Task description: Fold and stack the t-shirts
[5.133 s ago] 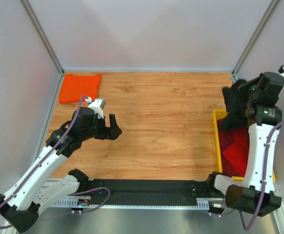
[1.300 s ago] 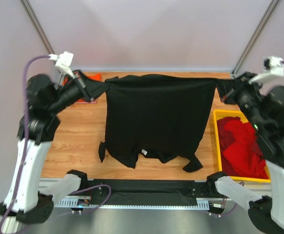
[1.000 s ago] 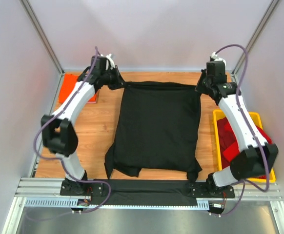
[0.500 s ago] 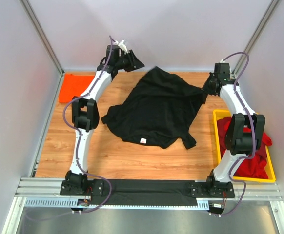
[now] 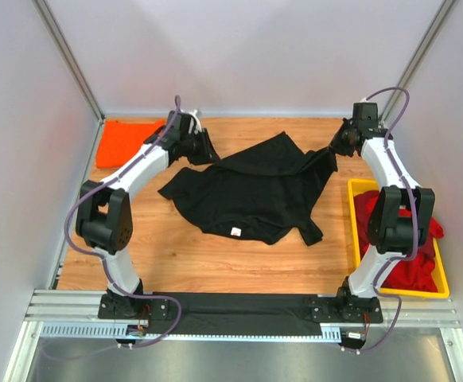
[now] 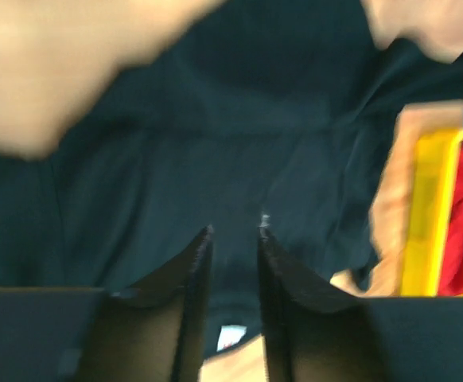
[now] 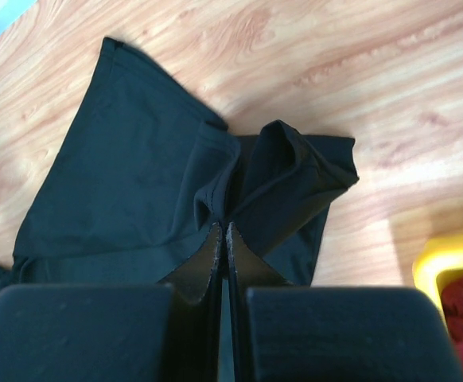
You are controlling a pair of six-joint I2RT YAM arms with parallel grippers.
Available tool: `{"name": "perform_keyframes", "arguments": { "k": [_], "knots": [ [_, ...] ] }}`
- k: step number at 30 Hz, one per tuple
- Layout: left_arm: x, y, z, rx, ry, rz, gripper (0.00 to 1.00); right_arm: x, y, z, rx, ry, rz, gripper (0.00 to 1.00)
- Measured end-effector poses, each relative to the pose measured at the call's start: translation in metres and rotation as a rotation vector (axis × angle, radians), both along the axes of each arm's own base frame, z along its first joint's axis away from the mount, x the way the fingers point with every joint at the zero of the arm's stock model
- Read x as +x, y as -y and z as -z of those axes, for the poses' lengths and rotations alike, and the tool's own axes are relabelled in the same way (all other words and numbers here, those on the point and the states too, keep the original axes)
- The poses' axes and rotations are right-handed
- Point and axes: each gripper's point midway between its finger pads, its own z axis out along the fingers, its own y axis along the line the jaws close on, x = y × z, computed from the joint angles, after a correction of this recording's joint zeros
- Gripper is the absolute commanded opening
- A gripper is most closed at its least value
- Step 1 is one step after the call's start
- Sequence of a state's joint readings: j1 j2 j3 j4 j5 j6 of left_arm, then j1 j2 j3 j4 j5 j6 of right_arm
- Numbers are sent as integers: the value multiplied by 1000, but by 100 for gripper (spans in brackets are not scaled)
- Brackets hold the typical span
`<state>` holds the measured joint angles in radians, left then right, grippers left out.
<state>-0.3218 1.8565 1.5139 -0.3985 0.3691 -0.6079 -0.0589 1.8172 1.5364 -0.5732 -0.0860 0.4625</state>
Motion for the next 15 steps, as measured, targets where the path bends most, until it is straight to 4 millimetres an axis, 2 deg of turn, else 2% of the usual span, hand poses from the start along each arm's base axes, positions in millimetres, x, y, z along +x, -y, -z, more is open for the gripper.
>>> {"name": "perform_keyframes", "arguments": {
  "k": [2,5,8,11,15],
  "knots": [
    [-32,8,10,51,-30,18,28,-8,-4,-5,10,0,-5,0],
    [-73,17,37,111,-106,48,27,-21,-11,-13,20,8,-15,0],
    [-103,-1,80,202,-222,17,26,-33,-20,-19,34,18,-31,0],
    [-115,-26,112,301,-320,-39,25,-43,-26,-19,53,13,-44,0],
    [-103,-38,137,391,-383,-82,24,-52,-27,-14,55,-5,-44,0]
  ]
}}
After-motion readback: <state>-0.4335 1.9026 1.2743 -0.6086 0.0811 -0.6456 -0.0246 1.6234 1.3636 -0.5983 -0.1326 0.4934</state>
